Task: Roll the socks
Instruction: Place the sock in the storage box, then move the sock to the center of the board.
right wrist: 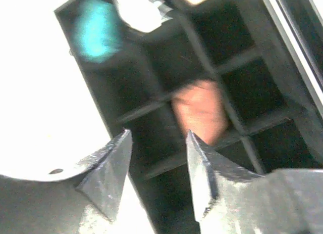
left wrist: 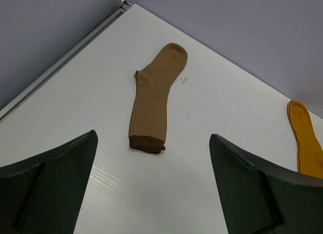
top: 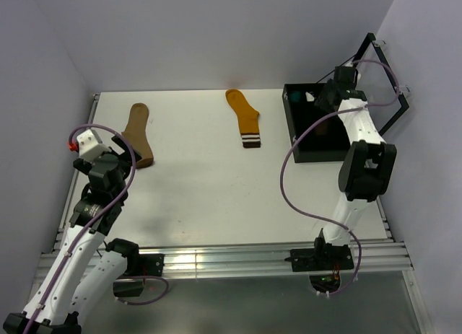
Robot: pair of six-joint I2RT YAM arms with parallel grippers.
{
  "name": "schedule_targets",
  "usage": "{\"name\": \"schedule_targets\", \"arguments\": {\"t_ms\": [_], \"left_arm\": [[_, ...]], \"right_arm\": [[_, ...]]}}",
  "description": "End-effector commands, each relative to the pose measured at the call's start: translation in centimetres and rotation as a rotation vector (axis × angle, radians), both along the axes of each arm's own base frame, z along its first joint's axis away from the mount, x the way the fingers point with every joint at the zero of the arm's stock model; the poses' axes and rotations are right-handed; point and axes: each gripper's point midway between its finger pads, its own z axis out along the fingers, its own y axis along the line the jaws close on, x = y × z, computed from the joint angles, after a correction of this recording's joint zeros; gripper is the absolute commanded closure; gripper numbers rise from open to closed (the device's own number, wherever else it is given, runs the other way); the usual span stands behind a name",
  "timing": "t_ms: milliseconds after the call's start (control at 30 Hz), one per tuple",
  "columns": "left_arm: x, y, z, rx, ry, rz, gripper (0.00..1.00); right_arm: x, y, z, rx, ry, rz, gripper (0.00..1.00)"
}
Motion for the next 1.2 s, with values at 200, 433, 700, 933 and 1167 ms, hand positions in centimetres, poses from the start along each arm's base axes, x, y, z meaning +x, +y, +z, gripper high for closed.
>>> {"name": "schedule_targets", "arguments": {"t_ms": [200, 433, 700, 933, 1167], "left_arm": [[-0.6, -0.2, 1.4, -0.029, -0.064, -0.026, 0.01], [-0.8, -0.8, 1.9, -0.039, -0.086, -0.061, 0.01], [-0.8, -1.3, 2.1, -0.046, -0.097, -0.092, 0.01], [-0.7, -1.6, 1.9, -0.042, -0.088, -0.101, 0.01], [-0.6, -1.9, 1.8, -0.043, -0.086, -0.115, 0.02]], "right_arm": [[-1.3, 14.5, 8.3, -0.106, -0.27, 0.363, 0.41], [-1.3, 22.9, 3.2, -0.075, -0.171, 0.535, 0.46], [-0.5, 27.5, -4.9, -0.095, 0.016, 0.647, 0.55], [-3.5, 29.4, -10.9, -0.066, 0.157, 0.635, 0.58], [-10.4, 31.7, -14.8, -0.019, 0.286, 0.634, 0.59]]}}
